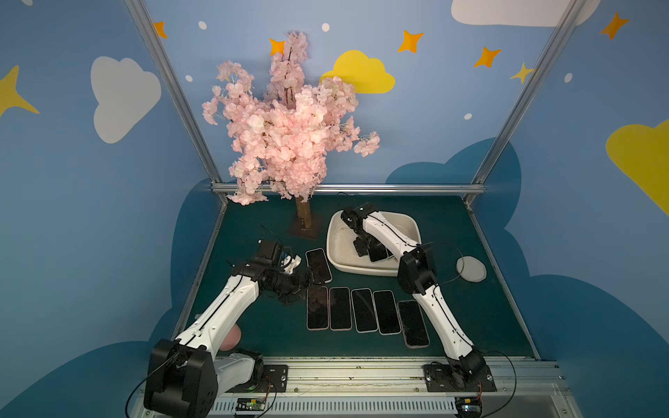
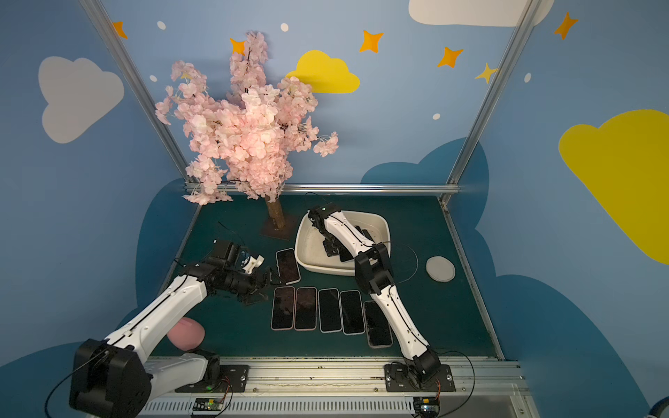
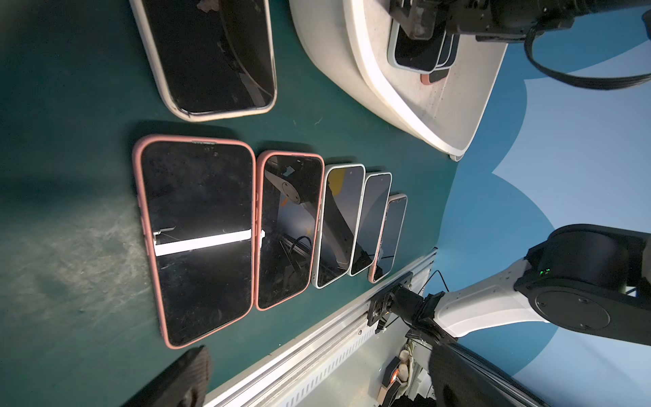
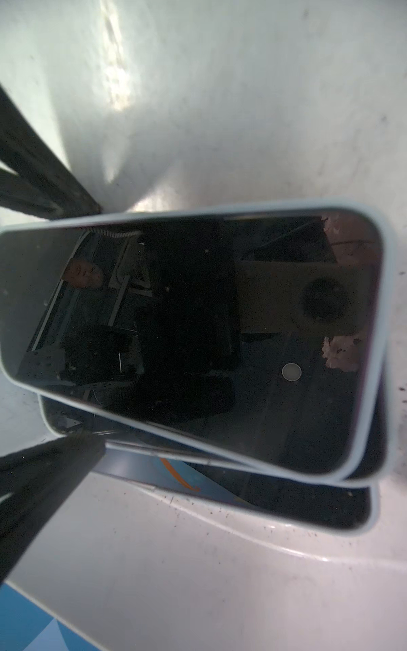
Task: Take the phone out of the storage box
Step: Pick up the phone from the storage box.
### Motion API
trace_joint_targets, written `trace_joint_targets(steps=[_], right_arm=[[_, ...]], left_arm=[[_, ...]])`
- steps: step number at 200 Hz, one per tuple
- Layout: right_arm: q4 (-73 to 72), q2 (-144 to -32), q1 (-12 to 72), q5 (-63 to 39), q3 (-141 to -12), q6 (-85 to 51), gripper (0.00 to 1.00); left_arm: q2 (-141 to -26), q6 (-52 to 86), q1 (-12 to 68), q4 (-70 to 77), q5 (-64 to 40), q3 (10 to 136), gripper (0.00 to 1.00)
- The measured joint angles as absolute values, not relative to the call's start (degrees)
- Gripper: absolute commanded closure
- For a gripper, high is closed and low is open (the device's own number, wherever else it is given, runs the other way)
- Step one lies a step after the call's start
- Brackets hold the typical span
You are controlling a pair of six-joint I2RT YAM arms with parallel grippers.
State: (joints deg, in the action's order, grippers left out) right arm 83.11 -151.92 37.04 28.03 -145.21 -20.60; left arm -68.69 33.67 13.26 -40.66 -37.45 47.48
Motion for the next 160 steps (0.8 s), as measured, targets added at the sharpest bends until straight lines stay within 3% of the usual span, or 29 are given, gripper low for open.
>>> trace_joint_targets(steps=[23,55,110,160], right_arm=[[82.8,-151.9,36.9,27.6,-144.6,-20.8,0.20],[82.3,-151.2,36.9,27.8,-143.2,-20.8,0.26],[80.8,-149.1,36.5,26.7,-140.4,-20.5,0.30],[78.5,-142.9,32.9,16.4,-137.5,-19.7,0.34]], left_arm=[[-68.7,33.7,13.3,-40.6,-37.5,47.5,0.00],[-68.7,33.8,13.3,-40.4,-37.5,47.5,0.00],[-68.7,34.3,13.3,-39.0,-37.5,47.5,0.00],[-69.5,35.7,13.3,-35.7,-38.3,47.5,0.00]])
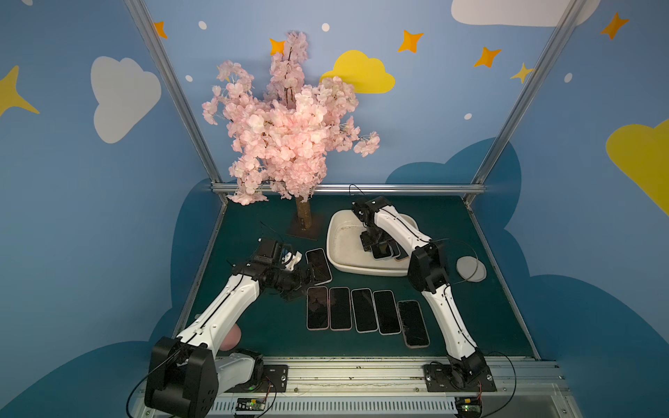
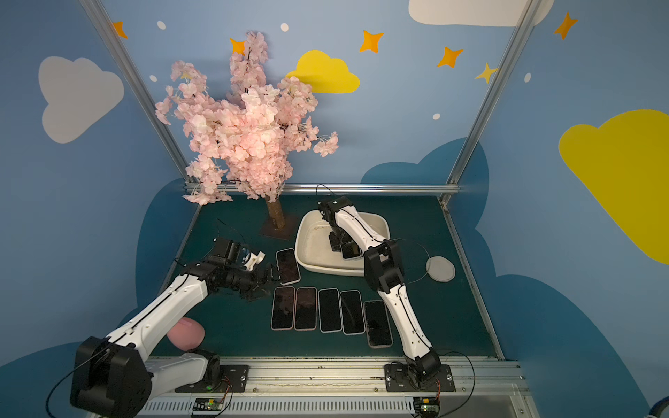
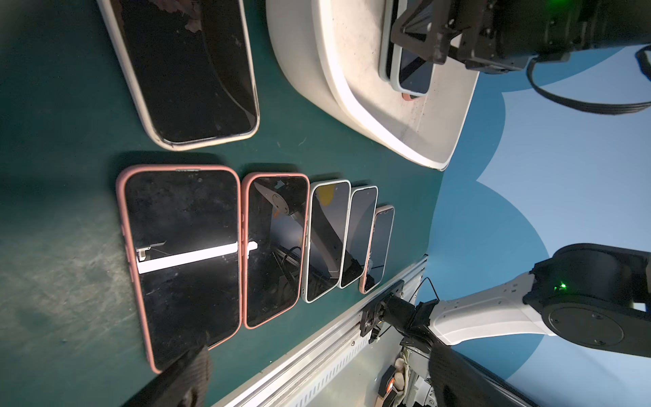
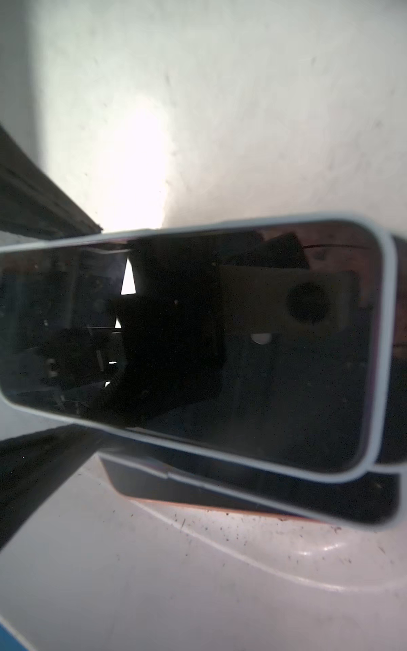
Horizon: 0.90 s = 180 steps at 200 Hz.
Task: Take the phone out of the storage box
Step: Pick up the phone from the storage box.
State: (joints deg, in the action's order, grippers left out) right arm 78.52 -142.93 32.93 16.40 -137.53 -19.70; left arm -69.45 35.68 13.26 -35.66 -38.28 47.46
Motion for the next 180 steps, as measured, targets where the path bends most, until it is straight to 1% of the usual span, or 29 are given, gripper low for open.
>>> trace_joint_targets(steps=[42,58,68,84,90,93,127,180], right_arm=[[76.5,-135.3,30.9,9.5,-137.3,-19.7,0.35],[76.1,-132.0,30.1,7.5,-135.7,-19.9,0.33],[75.8,-130.1,29.6,6.0,-134.1,-20.1,0.26],[75.8,-128.7,28.6,3.4,-132.5,-19.9,0.11],[75.9,-128.7,28.3,2.3,-132.2,-19.8,0.04],[75.8,-128.8,28.2,1.9,-132.1,-19.6,0.02],[76.3,-132.8,28.9,1.8,-133.4,-17.8,0.01],[76.6,-145.5,37.1,10.7,-143.2,-13.2,0.01]], left_arm=[[-69.5,36.5,13.3,-33.5,-39.1,47.5,0.00],[-69.5,36.8,13.3,-32.8,-39.2,47.5,0.00],[-69.7,36.9,13.3,-32.4,-39.3,47.5,0.00],[-70.1,37.3,13.3,-31.8,-39.5,47.5,0.00],[-70.3,37.4,13.3,-31.6,-39.6,47.5,0.00],[-70.5,37.4,13.3,-31.5,-39.6,47.5,0.00],[-70.8,37.7,13.3,-31.4,-39.7,47.5,0.00],[-69.2,38.0,13.3,-32.6,-39.2,47.1,0.00]])
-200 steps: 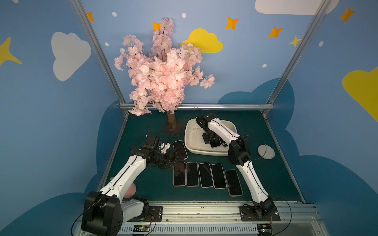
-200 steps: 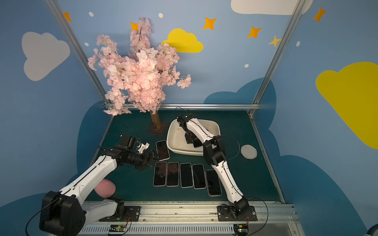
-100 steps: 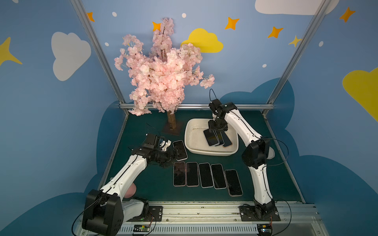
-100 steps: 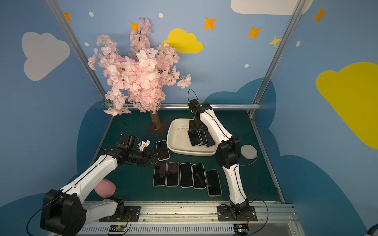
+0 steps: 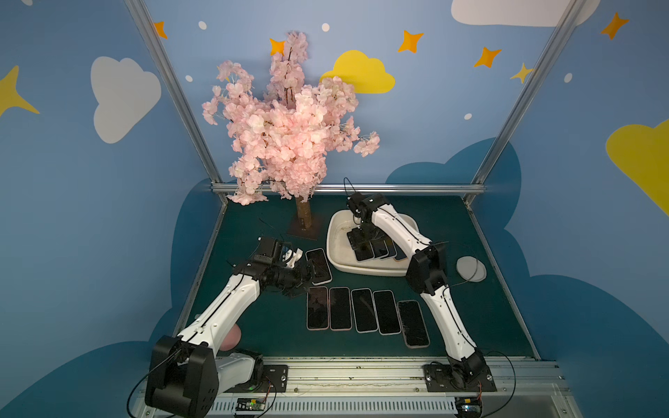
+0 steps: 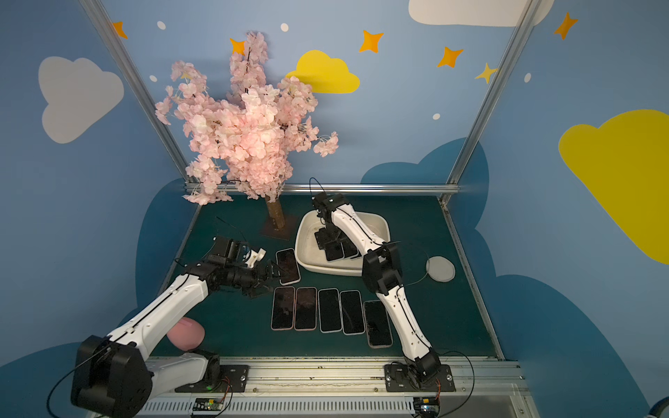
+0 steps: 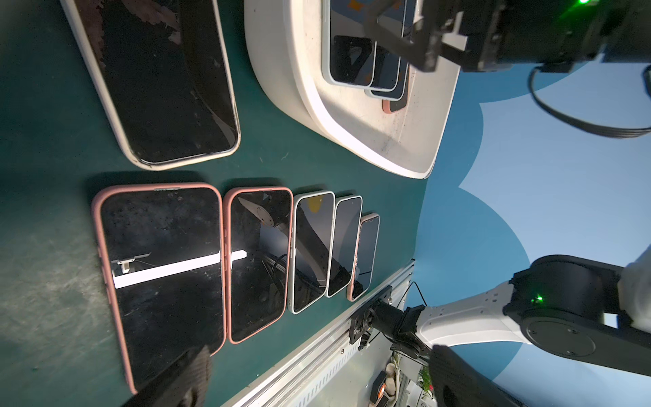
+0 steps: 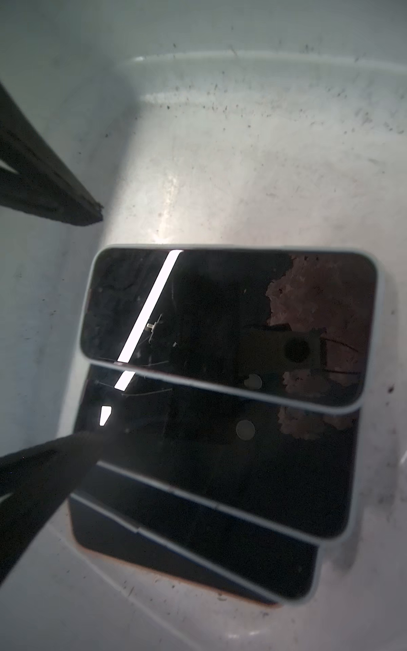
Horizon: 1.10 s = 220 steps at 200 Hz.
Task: Take the phone out of the storage box
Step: Pick up the phone from the storage box.
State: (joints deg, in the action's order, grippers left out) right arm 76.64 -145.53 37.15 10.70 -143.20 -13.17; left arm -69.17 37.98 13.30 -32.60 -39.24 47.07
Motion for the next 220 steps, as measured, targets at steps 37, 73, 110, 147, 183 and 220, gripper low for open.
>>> trace_joint_targets(steps=[37,73,110,147,183,220], right_arm=[[75.2,-147.6,39.2,13.1,-143.5,-12.9,0.02],[74.2,-147.7,37.1,13.8,-143.6,-13.6,0.01],[73.5,-148.7,35.6,13.9,-143.9,-14.1,0.02],[72.2,-149.6,35.6,11.9,-144.1,-14.5,0.01],[71.0,-149.7,35.7,10.0,-144.1,-15.0,0.01],[69.1,-150.0,35.8,7.4,-144.2,-15.5,0.02]], left_arm=[[-68.1,38.1,13.5,-34.4,-38.8,46.5,0.00],[-68.1,38.2,13.8,-35.6,-38.7,46.5,0.00],[-68.7,38.2,14.2,-35.8,-38.6,46.5,0.00],[-70.0,38.1,14.4,-35.9,-38.4,46.5,0.00],[-70.2,38.0,14.4,-36.0,-37.9,46.5,0.00],[-70.2,37.8,14.4,-36.2,-37.6,46.4,0.00]])
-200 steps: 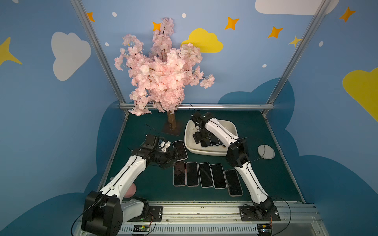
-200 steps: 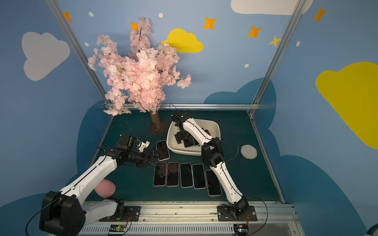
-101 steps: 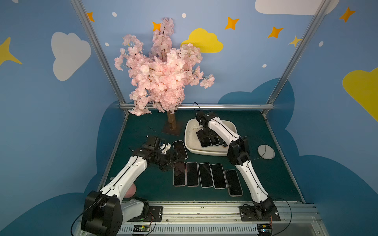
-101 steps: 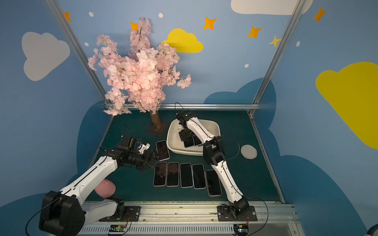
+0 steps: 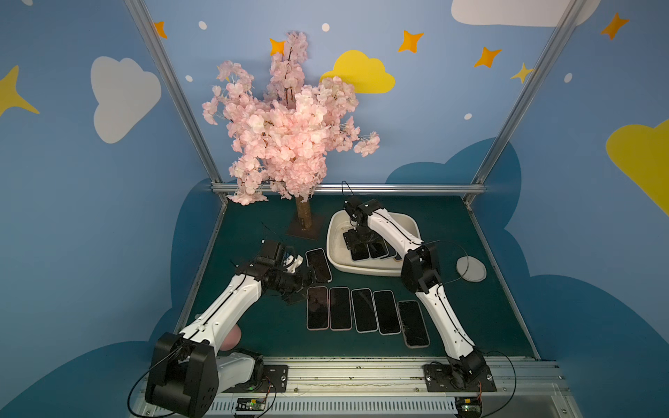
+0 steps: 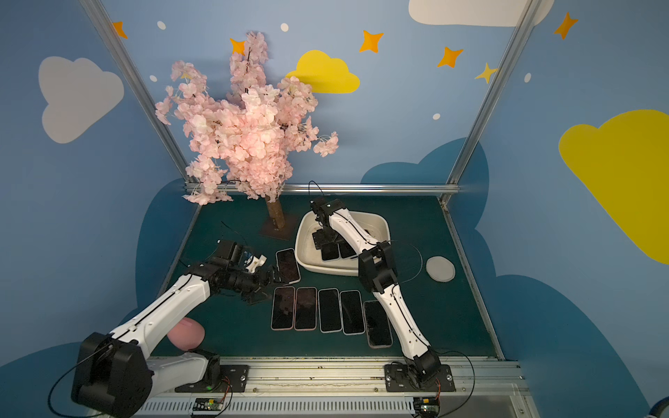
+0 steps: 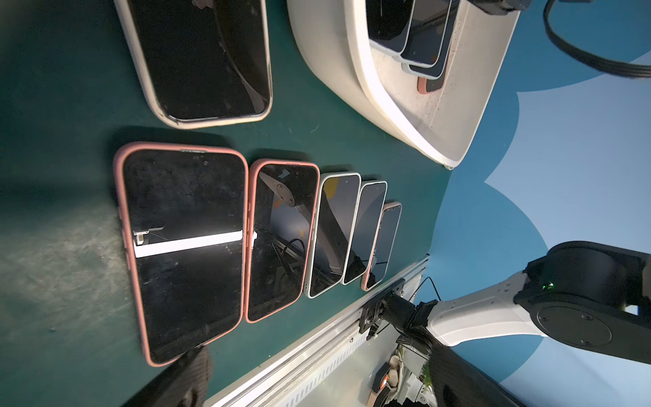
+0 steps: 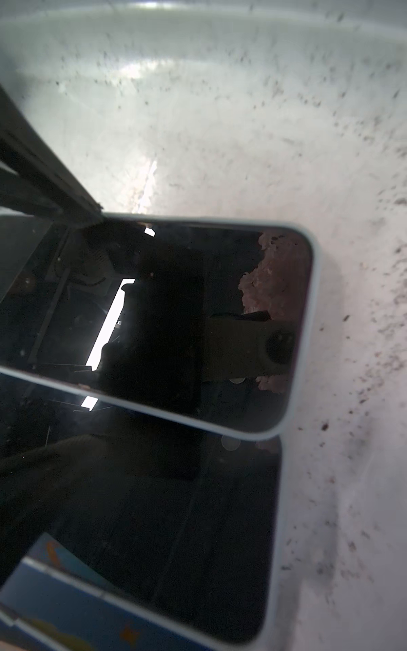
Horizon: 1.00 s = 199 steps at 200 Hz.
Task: Take the phone out of the storage box
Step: Pick up the phone from the storage box.
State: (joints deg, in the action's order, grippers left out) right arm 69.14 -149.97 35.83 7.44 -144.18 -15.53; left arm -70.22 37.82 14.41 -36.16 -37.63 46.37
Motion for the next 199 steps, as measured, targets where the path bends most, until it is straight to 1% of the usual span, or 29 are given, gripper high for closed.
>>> trace_joint_targets(steps=[57,117,199], right_arm=[[66.1,-150.3,36.6,4.8,-144.2,-15.6,0.02],[65.1,-150.4,36.6,4.4,-144.2,-17.3,0.01],[59.2,-147.1,36.6,1.8,-137.2,-30.6,0.02]], left_arm=[[-70.2,37.5,14.4,-37.1,-37.5,46.3,0.00],[-71.1,37.0,14.4,-37.8,-37.4,46.3,0.00],[-72.4,36.2,14.4,-38.0,-37.3,46.3,0.00]])
